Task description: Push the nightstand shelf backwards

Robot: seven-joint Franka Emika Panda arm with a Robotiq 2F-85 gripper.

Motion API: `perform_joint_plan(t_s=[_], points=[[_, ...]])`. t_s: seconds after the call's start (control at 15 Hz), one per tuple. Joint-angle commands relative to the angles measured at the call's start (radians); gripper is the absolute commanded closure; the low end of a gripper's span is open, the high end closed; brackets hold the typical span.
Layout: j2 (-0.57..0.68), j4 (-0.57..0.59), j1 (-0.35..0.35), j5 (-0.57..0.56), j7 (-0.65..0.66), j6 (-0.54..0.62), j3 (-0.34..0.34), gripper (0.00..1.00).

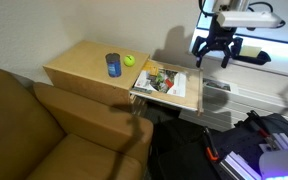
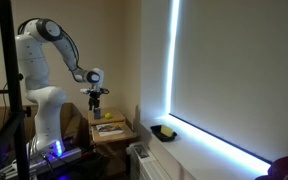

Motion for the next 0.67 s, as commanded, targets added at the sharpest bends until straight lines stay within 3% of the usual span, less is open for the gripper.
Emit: perform_joint_plan(t_s=[0.0, 0.07, 0.2, 0.27, 0.33, 0.53, 0.6], points=[[0.044, -0.170, -0.075, -0.031, 0.093, 0.144, -0.037, 0.00], [0.160, -0.095, -0.102, -0.062, 0.134, 0.142, -0.045, 0.00], [0.245, -0.128, -0.127, -0.042, 0.148, 0.191, -0.090, 0.00], [0.244, -0.124, -0.122, 0.044, 0.080, 0.170, -0.122, 0.00], [0.182, -0.124, -0.100, -0.024, 0.129, 0.143, -0.095, 0.00], [0.257, -0.109, -0.106, 0.018, 0.100, 0.152, -0.137, 0.00], [0.306, -0.071, -0.105, -0.035, 0.149, 0.126, -0.137, 0.00]])
